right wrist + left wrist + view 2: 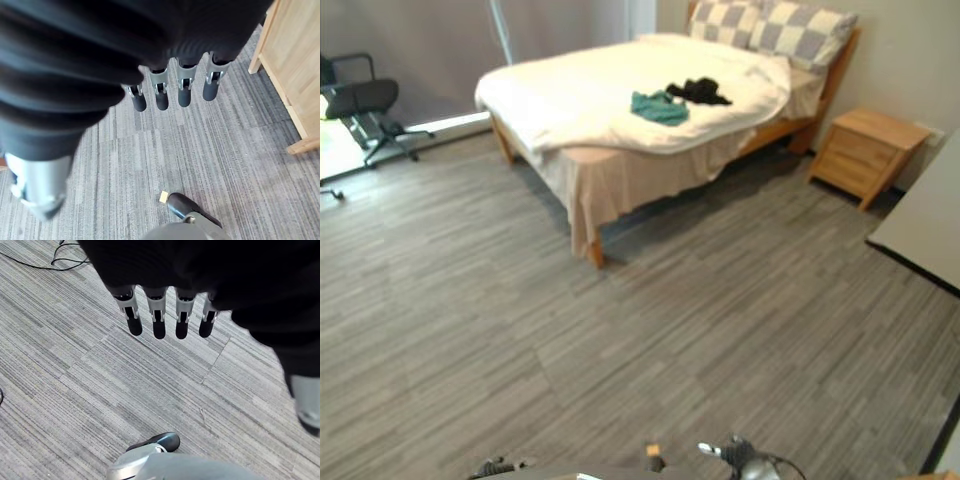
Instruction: Tidy up the quilt and then pick up the clothes from the bed and put them into the laundry hamper.
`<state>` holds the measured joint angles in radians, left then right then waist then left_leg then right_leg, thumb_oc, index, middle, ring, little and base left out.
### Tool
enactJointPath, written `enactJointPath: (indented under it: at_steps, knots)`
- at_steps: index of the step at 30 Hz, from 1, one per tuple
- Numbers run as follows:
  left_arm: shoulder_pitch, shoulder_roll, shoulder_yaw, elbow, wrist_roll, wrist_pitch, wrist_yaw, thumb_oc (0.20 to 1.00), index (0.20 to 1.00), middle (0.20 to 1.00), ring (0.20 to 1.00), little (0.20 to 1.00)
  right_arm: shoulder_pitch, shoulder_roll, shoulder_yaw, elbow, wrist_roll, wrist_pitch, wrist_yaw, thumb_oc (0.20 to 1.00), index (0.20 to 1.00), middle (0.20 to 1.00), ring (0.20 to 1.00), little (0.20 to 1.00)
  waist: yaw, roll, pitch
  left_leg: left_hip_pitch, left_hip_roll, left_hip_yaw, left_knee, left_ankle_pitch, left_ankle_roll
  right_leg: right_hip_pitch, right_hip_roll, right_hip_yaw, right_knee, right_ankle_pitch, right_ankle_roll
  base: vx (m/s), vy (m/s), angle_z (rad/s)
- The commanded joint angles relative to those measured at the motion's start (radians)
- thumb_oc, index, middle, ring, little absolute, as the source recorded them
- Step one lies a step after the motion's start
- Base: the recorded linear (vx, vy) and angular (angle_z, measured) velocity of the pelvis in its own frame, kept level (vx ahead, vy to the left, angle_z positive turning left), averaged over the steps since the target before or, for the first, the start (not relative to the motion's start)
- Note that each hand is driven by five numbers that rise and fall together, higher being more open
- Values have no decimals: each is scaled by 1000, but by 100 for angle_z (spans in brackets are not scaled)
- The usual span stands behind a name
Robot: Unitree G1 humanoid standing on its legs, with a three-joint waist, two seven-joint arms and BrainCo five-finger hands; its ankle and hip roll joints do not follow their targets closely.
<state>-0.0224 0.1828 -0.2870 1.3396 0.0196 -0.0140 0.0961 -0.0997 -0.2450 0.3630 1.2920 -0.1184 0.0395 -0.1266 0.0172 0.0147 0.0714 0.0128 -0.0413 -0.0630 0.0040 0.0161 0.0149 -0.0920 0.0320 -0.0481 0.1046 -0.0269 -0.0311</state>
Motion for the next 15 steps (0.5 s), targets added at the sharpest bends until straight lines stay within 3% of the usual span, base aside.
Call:
enactJointPath:
  at_steps: [1,8,9,10,11,12,13,14,15]
  knots:
    - [-75,9,27,32,9,-7,23,1000,1000,1000,1000,1000,-43,-11,38,6,-32,3,-5,1000,1000,1000,1000,1000,1,-18,90,46,-31,-121,-88,-51,-15,147,-63,36,-192,-13,115,38,33,-10]
    - [-87,35,13,22,34,-8,23,1000,1000,1000,1000,1000,-72,-16,51,-16,-48,1,-15,1000,1000,1000,1000,1000,7,-32,128,-6,-33,-109,-56,-62,-2,99,-71,31,-150,-28,123,3,72,-17]
    - [-101,51,14,12,27,-7,22,1000,1000,1000,1000,1000,-81,-15,47,-31,-51,-1,-14,1000,1000,1000,1000,1000,10,-35,157,-11,-31,-107,-42,-72,13,19,-69,18,22,-36,144,-31,136,-9]
    - [-115,55,19,9,19,-5,22,1000,1000,1000,1000,1000,-98,-16,41,-37,-47,-1,-18,1000,1000,1000,1000,1000,5,-24,179,-6,-28,-101,-31,-87,23,-43,-79,5,157,-30,188,-54,208,-15]
    - [-122,58,22,4,10,-5,26,1000,1000,1000,1000,1000,-110,-19,36,-40,-44,3,-20,1000,1000,1000,1000,1000,0,-17,204,1,-30,-96,-19,-96,31,-106,-98,-1,284,17,214,-22,156,-51]
    - [-122,58,22,4,10,-5,26,1000,1000,1000,1000,1000,-110,-19,36,-40,-44,3,-20,1000,1000,1000,1000,1000,0,-17,204,0,-30,-96,-19,-96,31,-107,-99,-1,284,17,215,144,229,-43]
    - [-142,80,24,-11,-10,-9,31,1000,1000,1000,1000,1000,-118,-24,6,-55,-14,-9,-50,1000,1000,1000,1000,1000,-18,4,272,41,-18,-113,4,-131,33,-253,-116,-32,480,30,202,312,153,-21]
    - [-155,88,20,-11,-13,-14,33,1000,1000,1000,1000,1000,-114,-21,1,-56,-5,-12,-59,1000,1000,1000,1000,1000,-25,-10,278,59,-24,-112,7,-154,31,-276,-124,-64,410,26,192,643,100,26]
    - [-169,90,17,-8,-5,-15,31,1000,1000,1000,1000,1000,-102,-15,-7,-55,9,-9,-60,1000,1000,1000,1000,1000,-45,-41,276,111,-36,-119,-8,-194,21,-256,-146,-125,195,38,175,484,-59,20]
